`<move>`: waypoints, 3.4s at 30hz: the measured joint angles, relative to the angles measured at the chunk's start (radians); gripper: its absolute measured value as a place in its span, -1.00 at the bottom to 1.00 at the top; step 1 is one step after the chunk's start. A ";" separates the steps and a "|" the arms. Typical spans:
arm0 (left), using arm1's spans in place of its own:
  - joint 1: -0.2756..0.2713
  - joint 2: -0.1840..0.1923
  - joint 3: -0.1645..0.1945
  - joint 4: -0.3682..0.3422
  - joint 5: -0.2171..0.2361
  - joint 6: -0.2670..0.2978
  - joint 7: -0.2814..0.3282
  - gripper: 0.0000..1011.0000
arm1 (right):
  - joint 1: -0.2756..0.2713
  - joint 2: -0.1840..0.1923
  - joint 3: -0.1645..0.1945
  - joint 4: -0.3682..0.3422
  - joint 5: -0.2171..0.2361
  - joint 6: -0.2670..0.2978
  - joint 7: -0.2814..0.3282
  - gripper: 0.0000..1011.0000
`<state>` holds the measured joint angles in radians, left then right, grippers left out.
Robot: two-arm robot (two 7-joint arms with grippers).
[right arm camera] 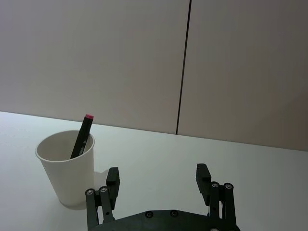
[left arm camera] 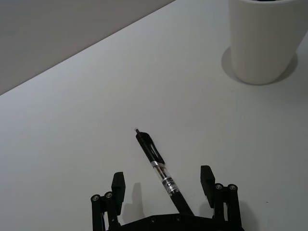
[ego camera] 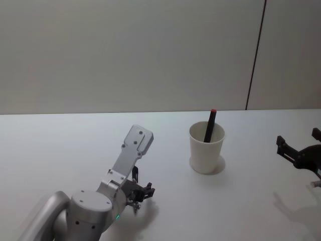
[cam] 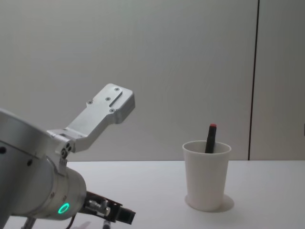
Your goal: Place the pen into the pen holder.
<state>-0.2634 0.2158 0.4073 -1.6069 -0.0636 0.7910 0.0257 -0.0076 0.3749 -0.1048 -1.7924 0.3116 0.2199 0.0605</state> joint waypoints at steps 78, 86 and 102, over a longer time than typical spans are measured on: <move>0.011 -0.058 -0.068 0.056 -0.026 0.065 0.005 -0.62 | 0.000 0.000 0.000 0.000 0.000 0.000 0.000 0.98; 0.007 -0.062 -0.073 0.064 -0.012 0.064 -0.004 -0.72 | 0.000 0.000 0.000 0.000 0.000 0.000 0.000 0.98; -0.011 -0.064 -0.104 0.080 -0.002 -0.001 -0.011 -0.72 | 0.000 0.000 0.000 0.000 0.000 0.000 0.000 0.98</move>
<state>-0.2747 0.1523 0.3034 -1.5272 -0.0655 0.7902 0.0148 -0.0076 0.3749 -0.1048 -1.7924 0.3117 0.2199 0.0605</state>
